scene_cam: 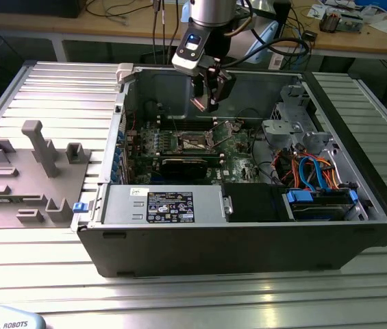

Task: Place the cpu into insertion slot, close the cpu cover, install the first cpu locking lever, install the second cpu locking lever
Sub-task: 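Place the cpu into insertion slot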

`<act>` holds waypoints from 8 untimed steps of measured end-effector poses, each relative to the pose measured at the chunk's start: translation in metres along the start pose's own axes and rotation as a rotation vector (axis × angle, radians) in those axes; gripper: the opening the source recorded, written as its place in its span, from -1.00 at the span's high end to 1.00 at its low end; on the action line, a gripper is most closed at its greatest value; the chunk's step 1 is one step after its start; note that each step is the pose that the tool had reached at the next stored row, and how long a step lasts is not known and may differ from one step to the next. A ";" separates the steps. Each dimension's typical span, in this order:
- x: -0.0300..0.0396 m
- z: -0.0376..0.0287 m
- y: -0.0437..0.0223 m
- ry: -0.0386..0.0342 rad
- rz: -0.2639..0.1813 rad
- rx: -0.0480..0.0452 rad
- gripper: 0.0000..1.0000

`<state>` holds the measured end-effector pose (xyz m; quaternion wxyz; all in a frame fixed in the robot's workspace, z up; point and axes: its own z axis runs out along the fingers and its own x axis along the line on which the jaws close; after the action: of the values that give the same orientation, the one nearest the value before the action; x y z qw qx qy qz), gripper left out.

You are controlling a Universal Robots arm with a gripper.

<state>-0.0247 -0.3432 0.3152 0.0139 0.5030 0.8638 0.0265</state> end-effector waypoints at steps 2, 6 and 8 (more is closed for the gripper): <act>0.0000 0.0001 0.0000 0.0000 0.001 0.0000 -0.08; 0.0000 0.0003 0.0000 -0.0002 0.004 0.0000 -0.08; 0.0000 0.0004 0.0000 -0.0003 0.006 0.0000 -0.08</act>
<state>-0.0247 -0.3432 0.3148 0.0140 0.5055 0.8623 0.0265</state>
